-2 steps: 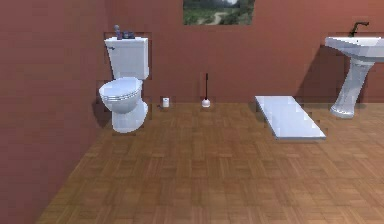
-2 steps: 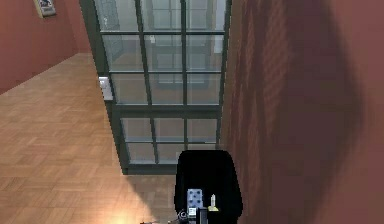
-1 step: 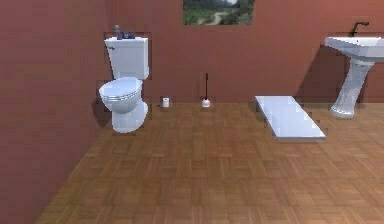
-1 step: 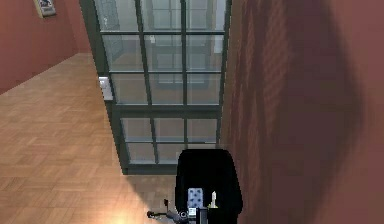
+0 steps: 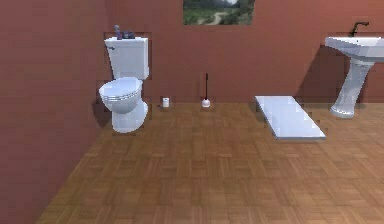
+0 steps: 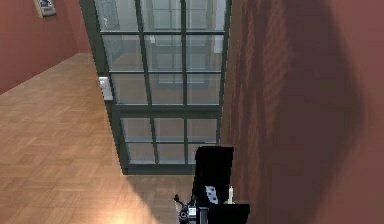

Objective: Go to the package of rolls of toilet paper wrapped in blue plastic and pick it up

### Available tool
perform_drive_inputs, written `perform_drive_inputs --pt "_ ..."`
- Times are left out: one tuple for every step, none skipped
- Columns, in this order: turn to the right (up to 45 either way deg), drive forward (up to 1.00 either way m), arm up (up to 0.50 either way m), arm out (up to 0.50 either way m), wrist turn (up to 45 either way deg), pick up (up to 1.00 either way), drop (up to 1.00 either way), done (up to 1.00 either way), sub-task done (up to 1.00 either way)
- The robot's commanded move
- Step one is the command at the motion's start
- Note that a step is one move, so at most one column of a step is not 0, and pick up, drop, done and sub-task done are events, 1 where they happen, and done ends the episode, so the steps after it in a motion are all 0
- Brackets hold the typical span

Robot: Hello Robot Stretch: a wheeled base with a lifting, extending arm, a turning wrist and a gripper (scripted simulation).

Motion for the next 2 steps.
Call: perform_drive_inputs --pt "0.0 0.0 0.0 0.0 3.0 0.0 0.0 0.0 0.0" --pt "0.0 0.0 0.0 0.02 0.0 0.0 0.0 0.0 0.0"
